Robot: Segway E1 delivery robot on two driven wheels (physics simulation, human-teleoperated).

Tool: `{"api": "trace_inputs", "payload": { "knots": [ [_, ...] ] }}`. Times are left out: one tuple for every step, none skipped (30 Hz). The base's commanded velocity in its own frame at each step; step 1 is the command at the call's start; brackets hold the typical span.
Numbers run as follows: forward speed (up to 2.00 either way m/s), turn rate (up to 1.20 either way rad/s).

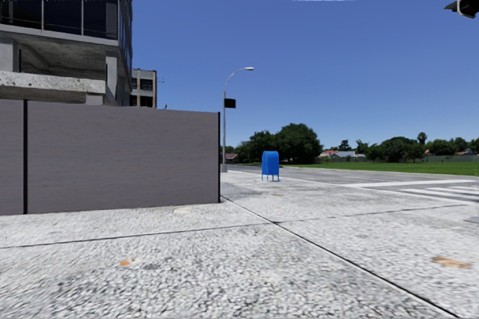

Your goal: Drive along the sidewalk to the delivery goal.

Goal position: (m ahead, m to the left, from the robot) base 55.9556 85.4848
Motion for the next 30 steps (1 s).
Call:
{"api": "trace_inputs", "payload": {
  "knots": [
    [1.36,-0.39],
    [1.39,-0.39],
    [1.41,-0.39],
    [1.44,-0.39],
    [1.44,-0.39],
    [1.48,-0.39],
    [1.51,-0.39],
    [1.51,-0.39],
    [1.51,-0.39],
    [1.52,-0.39],
    [1.52,-0.39],
    [1.52,-0.39],
    [1.52,-0.39],
    [1.52,-0.39],
    [1.52,-0.39],
    [1.52,-0.39],
    [1.52,-0.33],
    [1.52,-0.16],
    [1.53,-0.05],
    [1.53,-0.05],
    [1.54,0.0],
    [1.54,0.0],
    [1.56,0.0],
    [1.56,0.0],
    [1.56,0.0],
    [1.57,0.0],
    [1.57,0.0],
    [1.57,0.0],
    [1.57,0.0],
    [1.6,0.0]
  ]
}}
